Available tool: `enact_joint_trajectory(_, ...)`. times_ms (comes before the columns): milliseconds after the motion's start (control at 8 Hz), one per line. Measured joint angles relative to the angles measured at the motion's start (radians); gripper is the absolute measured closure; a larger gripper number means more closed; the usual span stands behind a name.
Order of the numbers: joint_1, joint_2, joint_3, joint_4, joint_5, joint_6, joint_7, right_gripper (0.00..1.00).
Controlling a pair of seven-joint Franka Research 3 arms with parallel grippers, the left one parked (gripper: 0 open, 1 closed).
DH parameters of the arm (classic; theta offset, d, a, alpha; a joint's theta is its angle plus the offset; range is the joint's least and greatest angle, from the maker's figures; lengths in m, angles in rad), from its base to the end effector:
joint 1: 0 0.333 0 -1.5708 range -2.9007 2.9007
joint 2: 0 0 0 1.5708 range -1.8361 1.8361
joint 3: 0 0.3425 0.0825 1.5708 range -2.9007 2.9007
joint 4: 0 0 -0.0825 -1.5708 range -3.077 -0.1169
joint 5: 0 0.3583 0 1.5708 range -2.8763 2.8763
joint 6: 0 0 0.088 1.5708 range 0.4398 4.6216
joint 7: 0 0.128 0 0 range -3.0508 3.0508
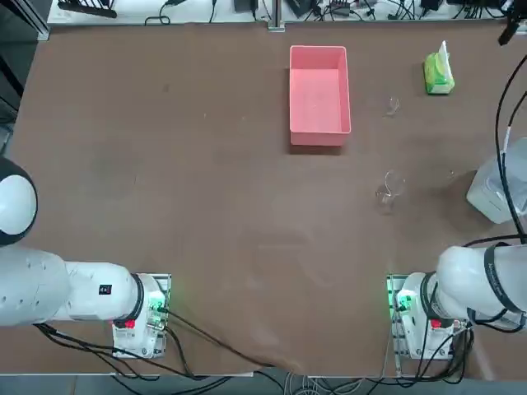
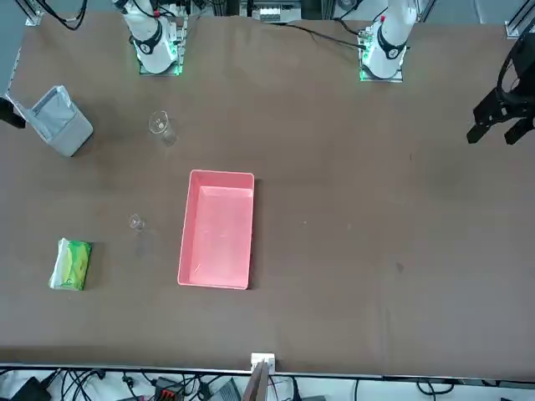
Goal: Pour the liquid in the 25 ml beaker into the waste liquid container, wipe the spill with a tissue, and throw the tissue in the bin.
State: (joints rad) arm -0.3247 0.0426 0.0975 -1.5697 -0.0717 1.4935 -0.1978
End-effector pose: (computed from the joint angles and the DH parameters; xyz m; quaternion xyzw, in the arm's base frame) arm 0.5145 -0.1300 0.6021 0.9976 -0.0152 -0.0650 0.0205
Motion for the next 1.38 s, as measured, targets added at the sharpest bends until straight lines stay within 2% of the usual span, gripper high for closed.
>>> enact_joint_trajectory(250,0.055,0.009,0.02,0.053,0.001,-0.045,0.141,0.0)
enact_joint_trajectory(500,0.102,0.031,0.024,0.11,0.001,-0.057,0.176,0.0)
enact_joint_trajectory(1375,0.122,0.048,0.023,0.124,0.002,-0.057,0.233,0.0)
